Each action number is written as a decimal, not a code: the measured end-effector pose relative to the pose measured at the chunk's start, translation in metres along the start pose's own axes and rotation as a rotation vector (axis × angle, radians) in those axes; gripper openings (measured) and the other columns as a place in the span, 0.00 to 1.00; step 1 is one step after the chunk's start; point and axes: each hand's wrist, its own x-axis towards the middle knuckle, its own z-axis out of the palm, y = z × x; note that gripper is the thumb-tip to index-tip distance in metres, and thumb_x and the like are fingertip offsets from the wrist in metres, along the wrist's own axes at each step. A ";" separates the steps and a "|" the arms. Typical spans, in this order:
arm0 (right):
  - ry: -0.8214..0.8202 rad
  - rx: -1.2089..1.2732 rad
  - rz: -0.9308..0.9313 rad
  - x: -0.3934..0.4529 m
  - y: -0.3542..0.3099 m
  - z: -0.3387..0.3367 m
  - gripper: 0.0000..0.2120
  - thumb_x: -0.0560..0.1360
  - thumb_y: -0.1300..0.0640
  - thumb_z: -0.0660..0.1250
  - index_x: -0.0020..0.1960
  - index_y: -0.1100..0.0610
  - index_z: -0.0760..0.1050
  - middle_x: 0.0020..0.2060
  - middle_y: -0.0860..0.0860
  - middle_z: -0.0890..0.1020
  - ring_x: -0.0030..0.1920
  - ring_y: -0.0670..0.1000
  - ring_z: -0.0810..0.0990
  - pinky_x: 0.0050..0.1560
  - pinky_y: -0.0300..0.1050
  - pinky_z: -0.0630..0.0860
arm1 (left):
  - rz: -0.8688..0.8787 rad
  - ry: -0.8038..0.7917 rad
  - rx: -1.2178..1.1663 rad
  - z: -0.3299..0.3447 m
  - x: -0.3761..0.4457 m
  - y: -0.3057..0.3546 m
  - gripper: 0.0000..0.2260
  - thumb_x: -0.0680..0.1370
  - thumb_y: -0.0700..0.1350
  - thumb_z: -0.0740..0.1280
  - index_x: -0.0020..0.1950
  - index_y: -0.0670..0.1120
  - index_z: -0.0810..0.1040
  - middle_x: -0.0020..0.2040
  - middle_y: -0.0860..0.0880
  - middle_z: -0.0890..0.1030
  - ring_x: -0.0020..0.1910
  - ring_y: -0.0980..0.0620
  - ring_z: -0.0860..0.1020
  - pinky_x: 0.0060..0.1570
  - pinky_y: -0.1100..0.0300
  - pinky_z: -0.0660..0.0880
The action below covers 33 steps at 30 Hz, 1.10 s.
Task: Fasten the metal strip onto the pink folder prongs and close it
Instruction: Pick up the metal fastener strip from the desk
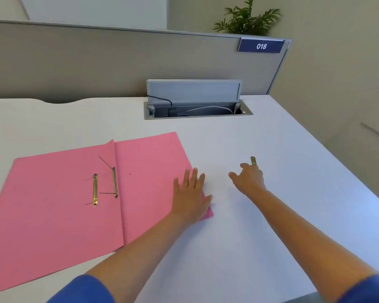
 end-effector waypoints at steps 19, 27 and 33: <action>0.040 -0.038 0.258 0.044 0.041 -0.025 0.14 0.71 0.65 0.66 0.30 0.59 0.66 0.26 0.52 0.71 0.36 0.54 0.76 0.23 0.38 0.62 | -0.041 -0.037 0.078 0.017 0.000 0.007 0.33 0.76 0.63 0.45 0.76 0.49 0.46 0.79 0.47 0.46 0.77 0.47 0.42 0.73 0.40 0.40; 0.053 -0.051 0.272 0.041 0.036 -0.025 0.16 0.70 0.68 0.66 0.27 0.59 0.65 0.21 0.52 0.70 0.19 0.49 0.69 0.19 0.36 0.59 | -0.040 -0.040 0.076 0.017 -0.001 0.006 0.32 0.76 0.63 0.45 0.76 0.49 0.46 0.79 0.48 0.45 0.77 0.47 0.42 0.73 0.40 0.40; -0.043 0.082 0.335 0.047 0.037 -0.029 0.12 0.67 0.67 0.69 0.29 0.59 0.69 0.31 0.54 0.79 0.31 0.53 0.78 0.23 0.38 0.66 | -0.039 -0.038 0.084 0.018 0.000 0.005 0.33 0.76 0.63 0.45 0.76 0.49 0.46 0.79 0.47 0.46 0.77 0.47 0.42 0.73 0.41 0.39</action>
